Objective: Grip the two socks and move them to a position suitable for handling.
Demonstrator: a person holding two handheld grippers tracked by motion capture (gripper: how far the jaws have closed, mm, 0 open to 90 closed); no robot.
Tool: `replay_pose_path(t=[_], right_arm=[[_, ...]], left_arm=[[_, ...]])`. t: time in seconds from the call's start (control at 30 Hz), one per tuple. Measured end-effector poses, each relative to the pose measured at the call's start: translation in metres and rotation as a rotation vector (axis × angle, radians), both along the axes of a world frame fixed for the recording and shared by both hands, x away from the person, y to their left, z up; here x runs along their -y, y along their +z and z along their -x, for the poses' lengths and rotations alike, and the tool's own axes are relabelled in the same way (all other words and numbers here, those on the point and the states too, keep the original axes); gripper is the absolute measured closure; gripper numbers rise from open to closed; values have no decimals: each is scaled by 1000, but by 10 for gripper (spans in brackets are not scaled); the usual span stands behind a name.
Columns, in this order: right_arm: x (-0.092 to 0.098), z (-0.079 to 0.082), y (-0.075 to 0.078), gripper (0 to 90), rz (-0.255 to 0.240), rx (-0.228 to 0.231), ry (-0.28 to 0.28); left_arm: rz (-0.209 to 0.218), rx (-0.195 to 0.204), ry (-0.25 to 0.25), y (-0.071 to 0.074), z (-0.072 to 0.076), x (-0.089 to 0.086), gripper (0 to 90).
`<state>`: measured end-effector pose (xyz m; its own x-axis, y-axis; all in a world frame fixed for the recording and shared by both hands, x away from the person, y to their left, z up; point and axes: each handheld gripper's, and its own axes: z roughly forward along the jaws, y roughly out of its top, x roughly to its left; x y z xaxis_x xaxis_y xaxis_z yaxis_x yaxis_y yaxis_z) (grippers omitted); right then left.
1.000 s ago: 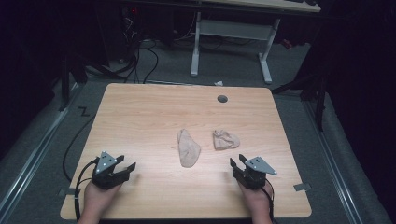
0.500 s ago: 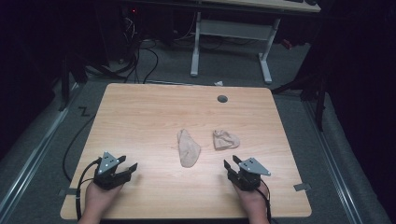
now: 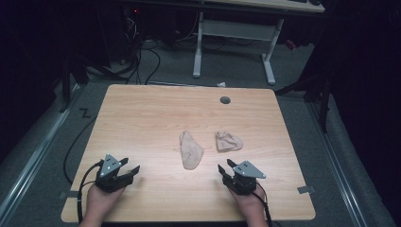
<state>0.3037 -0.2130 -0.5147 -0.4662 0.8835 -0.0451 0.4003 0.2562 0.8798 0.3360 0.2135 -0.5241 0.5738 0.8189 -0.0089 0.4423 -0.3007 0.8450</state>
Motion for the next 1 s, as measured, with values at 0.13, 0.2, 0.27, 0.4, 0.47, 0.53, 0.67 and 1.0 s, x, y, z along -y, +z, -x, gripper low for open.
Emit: replay_pose_path(t=[0.13, 0.2, 0.27, 0.4, 0.47, 0.53, 0.67, 1.0], right_arm=[[-10, 0, 4, 537, 10, 17, 14], [-17, -1, 6, 530, 21, 19, 33], [-27, -2, 7, 521, 40, 17, 69], [-39, -7, 8, 514, 58, -10, 99], [-41, -10, 9, 515, 50, -18, 104], [-46, -15, 9, 524, 41, -40, 117], [-58, -22, 8, 523, 46, -63, 136], [-91, -47, 1, 518, 93, -132, 177]], left_arm=[[3, -1, 1, 0, 1, 1, 422], [3, 1, 1, 0, 1, 0, 421], [3, 0, 1, 0, 1, -1, 420], [4, -3, 2, 0, -1, -2, 419], [4, -2, 0, -1, -1, -2, 419], [2, 0, -2, -1, -1, -2, 419], [22, -5, -10, 0, 0, -1, 419], [12, 0, -41, 1, 2, 5, 418]])
